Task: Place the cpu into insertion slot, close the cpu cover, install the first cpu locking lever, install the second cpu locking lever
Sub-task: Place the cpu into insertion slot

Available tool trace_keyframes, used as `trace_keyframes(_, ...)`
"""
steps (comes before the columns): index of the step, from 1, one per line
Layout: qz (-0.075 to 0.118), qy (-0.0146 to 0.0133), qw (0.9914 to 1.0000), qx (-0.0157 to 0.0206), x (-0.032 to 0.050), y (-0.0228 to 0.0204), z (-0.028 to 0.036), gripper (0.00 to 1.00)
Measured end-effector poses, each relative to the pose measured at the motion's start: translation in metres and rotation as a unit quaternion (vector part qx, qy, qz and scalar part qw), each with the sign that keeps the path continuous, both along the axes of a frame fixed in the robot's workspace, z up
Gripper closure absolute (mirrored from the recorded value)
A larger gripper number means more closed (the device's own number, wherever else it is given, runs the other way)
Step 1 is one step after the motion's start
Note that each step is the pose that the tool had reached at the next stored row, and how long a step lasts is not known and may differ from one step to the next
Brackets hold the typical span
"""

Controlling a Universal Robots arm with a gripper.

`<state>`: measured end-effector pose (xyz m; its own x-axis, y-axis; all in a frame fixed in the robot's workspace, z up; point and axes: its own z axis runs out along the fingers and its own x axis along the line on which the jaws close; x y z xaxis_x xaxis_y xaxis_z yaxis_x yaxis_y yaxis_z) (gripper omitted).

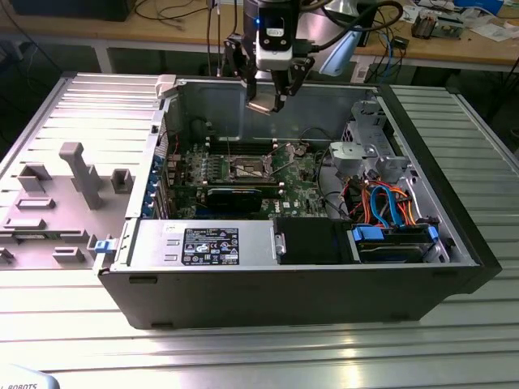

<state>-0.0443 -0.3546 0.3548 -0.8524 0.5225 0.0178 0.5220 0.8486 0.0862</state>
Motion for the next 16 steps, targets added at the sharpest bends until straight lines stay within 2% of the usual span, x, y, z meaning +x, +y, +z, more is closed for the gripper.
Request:
trace_keyframes(3,-0.025,0.0,0.99968,0.0,0.0,0.0,-0.0019,0.46)
trace_keyframes(5,-0.034,0.0,0.99941,-0.0001,0.0,0.0,-0.0025,0.46)
trace_keyframes(16,-0.047,0.0,0.9989,0.0,-0.0014,0.0,-0.0037,0.46)
